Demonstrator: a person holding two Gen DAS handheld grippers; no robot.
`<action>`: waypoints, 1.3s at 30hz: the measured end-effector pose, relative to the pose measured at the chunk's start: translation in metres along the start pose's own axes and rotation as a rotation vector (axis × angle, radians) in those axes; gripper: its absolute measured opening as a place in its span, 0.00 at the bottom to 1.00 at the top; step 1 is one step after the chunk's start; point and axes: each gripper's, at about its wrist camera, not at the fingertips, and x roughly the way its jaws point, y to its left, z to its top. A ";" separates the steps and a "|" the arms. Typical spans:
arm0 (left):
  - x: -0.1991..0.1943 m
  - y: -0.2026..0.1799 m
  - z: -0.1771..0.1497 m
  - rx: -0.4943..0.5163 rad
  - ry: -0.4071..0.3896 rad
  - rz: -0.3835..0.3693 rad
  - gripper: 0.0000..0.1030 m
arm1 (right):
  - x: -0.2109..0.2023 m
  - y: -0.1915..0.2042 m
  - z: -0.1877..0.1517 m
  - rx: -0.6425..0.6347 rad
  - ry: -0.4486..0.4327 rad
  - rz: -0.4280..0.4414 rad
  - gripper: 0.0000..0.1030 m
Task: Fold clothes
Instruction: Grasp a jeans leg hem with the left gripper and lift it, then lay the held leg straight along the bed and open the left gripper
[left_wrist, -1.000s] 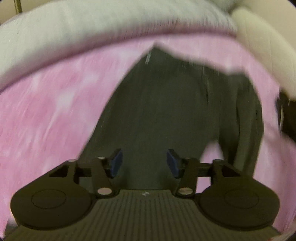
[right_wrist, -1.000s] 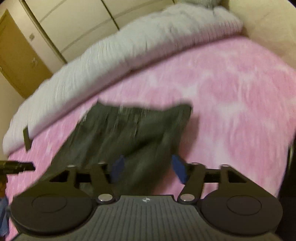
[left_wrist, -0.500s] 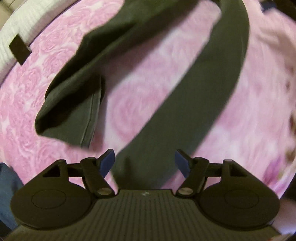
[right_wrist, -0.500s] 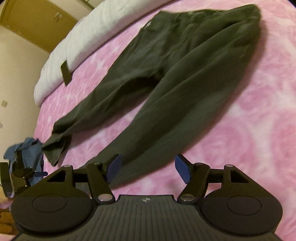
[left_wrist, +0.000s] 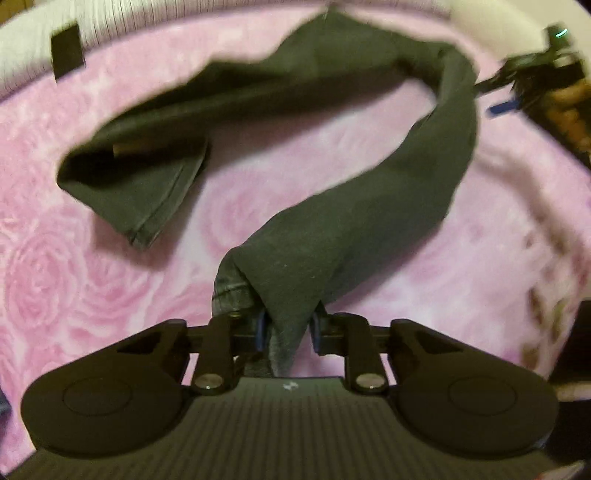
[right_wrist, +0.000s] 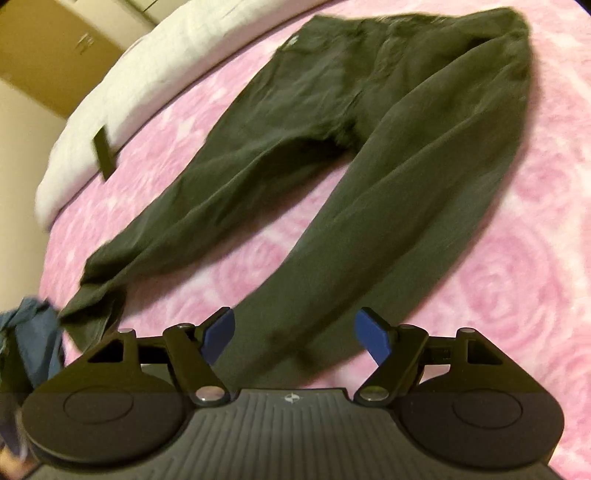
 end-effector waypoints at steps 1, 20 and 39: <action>-0.012 -0.011 -0.004 0.028 -0.025 0.001 0.12 | 0.000 -0.004 0.004 0.021 -0.014 -0.009 0.74; -0.080 -0.245 -0.071 0.532 0.080 -0.070 0.11 | -0.075 -0.147 -0.015 0.234 -0.050 -0.128 0.05; -0.097 -0.266 -0.103 0.675 0.150 -0.122 0.17 | -0.100 -0.105 -0.159 0.151 0.098 0.037 0.67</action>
